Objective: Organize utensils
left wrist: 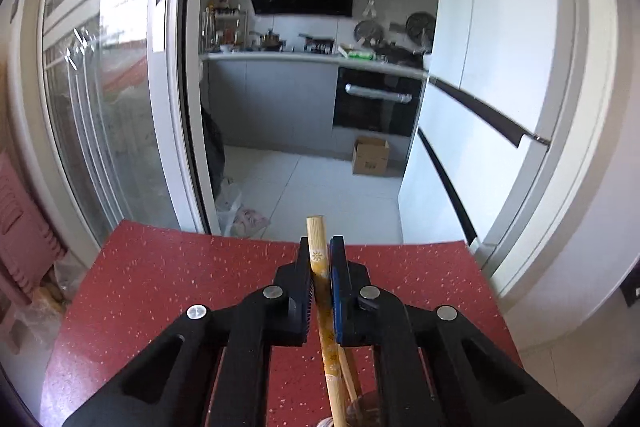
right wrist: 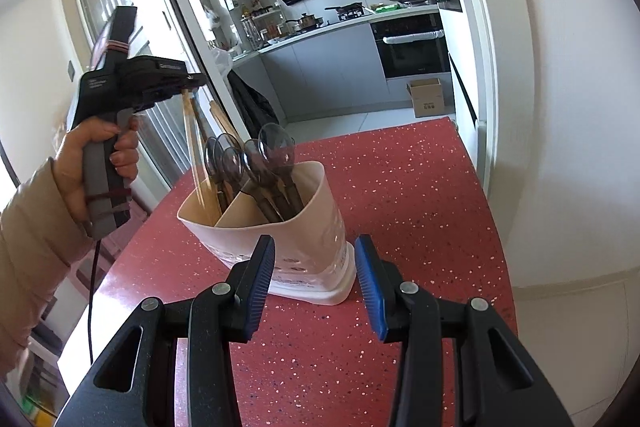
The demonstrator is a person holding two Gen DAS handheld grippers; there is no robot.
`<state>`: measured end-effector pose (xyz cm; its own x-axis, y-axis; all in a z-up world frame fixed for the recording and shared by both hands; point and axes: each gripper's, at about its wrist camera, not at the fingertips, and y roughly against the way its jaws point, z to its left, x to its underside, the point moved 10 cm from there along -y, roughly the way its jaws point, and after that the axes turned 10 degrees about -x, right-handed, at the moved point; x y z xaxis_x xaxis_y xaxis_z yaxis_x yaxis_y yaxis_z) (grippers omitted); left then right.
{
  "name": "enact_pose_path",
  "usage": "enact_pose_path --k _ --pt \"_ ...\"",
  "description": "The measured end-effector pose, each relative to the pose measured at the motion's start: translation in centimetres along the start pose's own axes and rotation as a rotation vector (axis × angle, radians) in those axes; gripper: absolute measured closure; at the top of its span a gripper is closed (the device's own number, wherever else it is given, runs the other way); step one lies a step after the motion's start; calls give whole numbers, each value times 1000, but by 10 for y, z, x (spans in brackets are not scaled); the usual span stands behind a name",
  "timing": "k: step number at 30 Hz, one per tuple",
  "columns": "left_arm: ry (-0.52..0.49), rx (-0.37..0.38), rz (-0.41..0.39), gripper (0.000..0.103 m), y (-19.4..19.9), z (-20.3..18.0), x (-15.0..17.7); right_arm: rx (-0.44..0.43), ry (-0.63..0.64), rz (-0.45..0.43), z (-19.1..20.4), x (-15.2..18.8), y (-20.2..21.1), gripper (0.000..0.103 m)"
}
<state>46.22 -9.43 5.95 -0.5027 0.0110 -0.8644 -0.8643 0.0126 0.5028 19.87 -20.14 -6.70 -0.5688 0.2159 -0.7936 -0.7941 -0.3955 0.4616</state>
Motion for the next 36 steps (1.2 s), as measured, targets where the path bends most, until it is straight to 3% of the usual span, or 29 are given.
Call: enact_pose_path --k 4,7,17,18,19,20,23,28,36 --pt "12 7 -129 67 34 2 -10 -4 1 7 2 2 -3 58" --pt "19 4 -179 67 48 4 -7 -10 2 8 5 3 -4 58" --pt "31 -11 -104 66 53 23 23 -23 20 11 18 2 0 58" --pt "26 -21 -101 52 54 25 25 -23 19 11 18 2 0 58" --pt "24 -34 -102 32 55 29 26 -24 16 12 19 2 0 58" --pt "29 -48 -104 0 55 32 26 -26 13 13 20 2 0 58" --pt "47 -76 -155 0 67 40 21 -28 18 11 23 3 2 58" --pt "39 -83 -144 0 74 43 23 -29 19 7 27 2 4 57" --pt "-14 -104 -75 0 86 48 57 -11 13 16 31 4 5 46"
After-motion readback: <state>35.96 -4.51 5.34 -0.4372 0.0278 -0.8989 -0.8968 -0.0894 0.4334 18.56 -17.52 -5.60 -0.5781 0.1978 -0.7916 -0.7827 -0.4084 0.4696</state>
